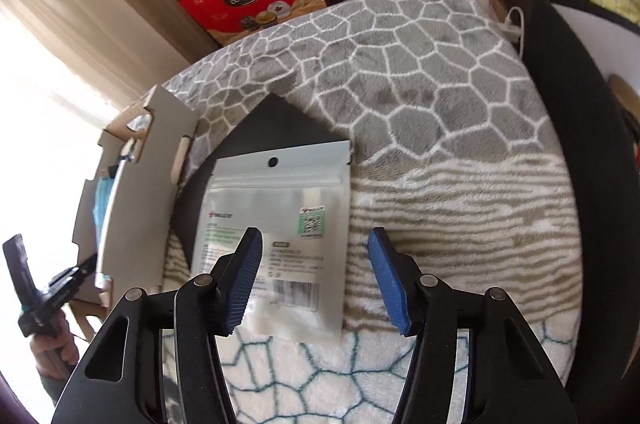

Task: Organize objects
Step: 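Grasp the white zip bag with the right tool and lift it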

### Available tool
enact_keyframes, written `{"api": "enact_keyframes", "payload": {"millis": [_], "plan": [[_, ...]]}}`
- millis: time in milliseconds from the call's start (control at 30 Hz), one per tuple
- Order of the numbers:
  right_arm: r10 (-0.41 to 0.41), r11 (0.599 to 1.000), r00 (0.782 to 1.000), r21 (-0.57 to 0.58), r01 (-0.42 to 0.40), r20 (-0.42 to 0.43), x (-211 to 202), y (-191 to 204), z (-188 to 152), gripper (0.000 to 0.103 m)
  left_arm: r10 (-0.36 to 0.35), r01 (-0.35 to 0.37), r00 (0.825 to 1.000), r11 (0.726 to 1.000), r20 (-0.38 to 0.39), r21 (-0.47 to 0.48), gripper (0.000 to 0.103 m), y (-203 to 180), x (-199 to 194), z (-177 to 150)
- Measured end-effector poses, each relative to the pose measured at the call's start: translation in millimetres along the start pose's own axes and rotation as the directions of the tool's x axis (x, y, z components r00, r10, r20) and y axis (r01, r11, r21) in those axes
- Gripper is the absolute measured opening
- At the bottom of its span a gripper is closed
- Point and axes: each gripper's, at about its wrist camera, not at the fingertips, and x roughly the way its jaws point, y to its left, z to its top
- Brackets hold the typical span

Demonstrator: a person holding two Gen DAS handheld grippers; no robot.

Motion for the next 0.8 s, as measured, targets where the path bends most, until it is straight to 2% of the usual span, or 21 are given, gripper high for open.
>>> {"api": "enact_keyframes", "payload": {"millis": [133, 200, 300, 467, 600, 800], "plan": [[0.116, 0.993, 0.993, 0.032, -0.115, -0.025, 2, 2, -2, 0.051, 0.001, -0.001, 1.0, 1.0, -0.001, -0.001, 0.01, 0, 0, 0], [0.128, 0.991, 0.991, 0.031, -0.127, -0.031, 3, 5, -3, 0.051, 0.002, -0.002, 1.0, 1.0, 0.0, 0.0, 0.01, 0, 0, 0], [0.084, 0.996, 0.996, 0.026, -0.083, -0.026, 6, 8, -3, 0.048, -0.002, 0.002, 1.0, 1.0, -0.001, -0.003, 0.01, 0, 1, 0], [0.092, 0.996, 0.995, 0.019, -0.091, -0.037, 8, 11, -3, 0.05, 0.004, -0.004, 1.0, 1.0, 0.0, 0.001, 0.01, -2, 1, 0], [0.192, 0.981, 0.981, 0.05, -0.19, -0.038, 8, 13, -2, 0.049, -0.001, 0.001, 1.0, 1.0, 0.0, -0.002, 0.01, -2, 1, 0], [0.259, 0.966, 0.965, 0.033, -0.258, -0.049, 8, 31, -2, 0.049, 0.002, -0.002, 1.0, 1.0, 0.0, -0.001, 0.01, -3, 0, 1]]}}
